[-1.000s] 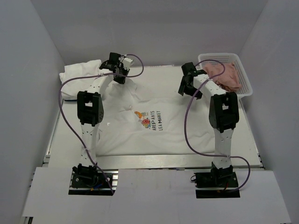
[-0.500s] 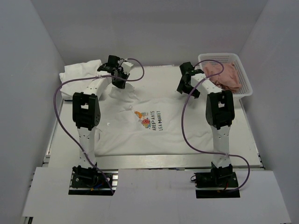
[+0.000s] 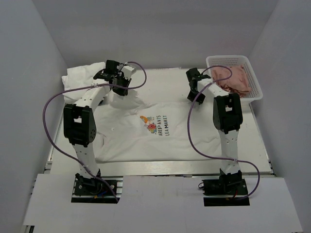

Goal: Fold and stack the t-shirts
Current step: Grap the side of the flattened tshirt furthest away from the robot with both arms

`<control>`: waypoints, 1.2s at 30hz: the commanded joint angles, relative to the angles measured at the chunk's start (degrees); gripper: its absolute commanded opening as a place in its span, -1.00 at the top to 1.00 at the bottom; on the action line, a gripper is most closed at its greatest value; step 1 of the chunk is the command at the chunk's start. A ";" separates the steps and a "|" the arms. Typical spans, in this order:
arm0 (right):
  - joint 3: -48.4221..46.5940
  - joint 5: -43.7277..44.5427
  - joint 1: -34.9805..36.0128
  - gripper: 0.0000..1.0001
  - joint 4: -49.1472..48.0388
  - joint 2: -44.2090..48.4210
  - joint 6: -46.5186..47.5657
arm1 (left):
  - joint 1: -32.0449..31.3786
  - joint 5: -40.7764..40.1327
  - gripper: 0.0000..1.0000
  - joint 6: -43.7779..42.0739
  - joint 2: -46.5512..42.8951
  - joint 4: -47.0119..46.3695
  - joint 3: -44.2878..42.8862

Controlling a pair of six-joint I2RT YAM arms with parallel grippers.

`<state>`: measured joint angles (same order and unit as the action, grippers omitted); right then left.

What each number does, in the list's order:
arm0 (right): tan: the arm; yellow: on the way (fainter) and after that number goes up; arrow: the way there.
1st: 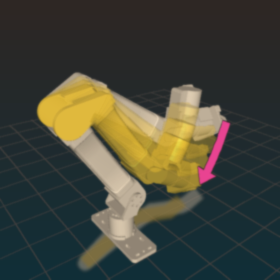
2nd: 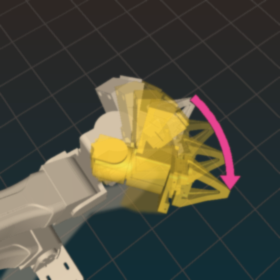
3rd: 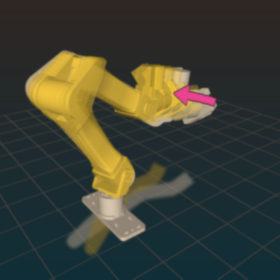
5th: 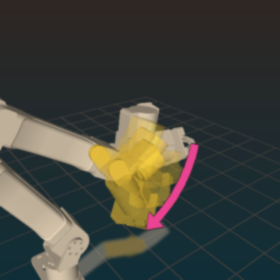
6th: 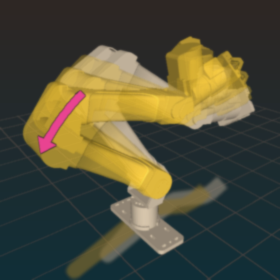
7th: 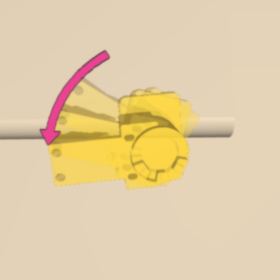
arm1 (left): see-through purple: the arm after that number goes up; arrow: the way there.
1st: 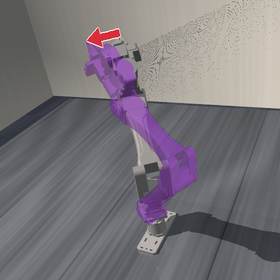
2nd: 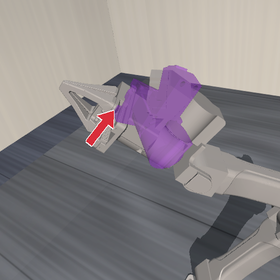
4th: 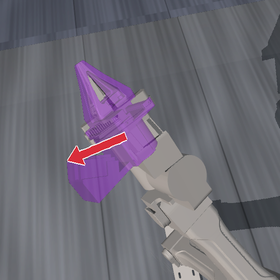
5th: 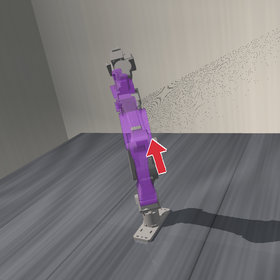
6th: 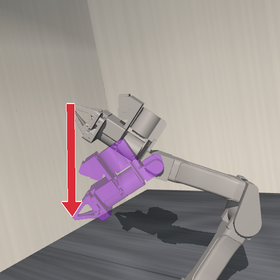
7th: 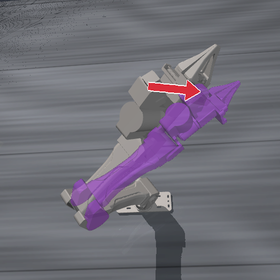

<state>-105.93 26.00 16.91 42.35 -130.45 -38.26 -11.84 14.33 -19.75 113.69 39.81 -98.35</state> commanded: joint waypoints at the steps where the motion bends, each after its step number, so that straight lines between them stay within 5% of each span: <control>1: 1.86 0.99 0.14 -0.01 -1.38 0.72 -0.59 | -0.21 0.61 1.00 4.61 -7.77 -3.77 4.81; 9: 5.47 0.90 0.06 0.46 -3.76 5.56 0.56 | -0.21 2.37 1.00 8.31 -25.70 -16.43 23.46; 11: 6.61 0.55 0.06 1.00 -3.68 6.00 0.56 | -0.21 3.16 1.00 9.02 -28.08 -16.43 24.52; 21: 15.57 3.97 0.93 1.00 -3.06 19.24 0.47 | -0.73 3.87 1.00 16.93 -29.67 -12.57 29.08; 28: 30.31 3.09 1.46 1.00 -3.24 31.21 -0.49 | -0.73 -4.65 1.00 23.52 -37.30 -3.08 32.60; 36: 40.88 -0.24 2.08 1.00 -3.58 42.03 -2.34 | -0.73 -1.94 1.00 29.94 -47.15 -0.35 43.31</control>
<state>-67.09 25.71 18.85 38.87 -91.81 -39.13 -12.49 11.64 6.35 68.77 37.36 -57.56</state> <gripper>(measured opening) 0.016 0.033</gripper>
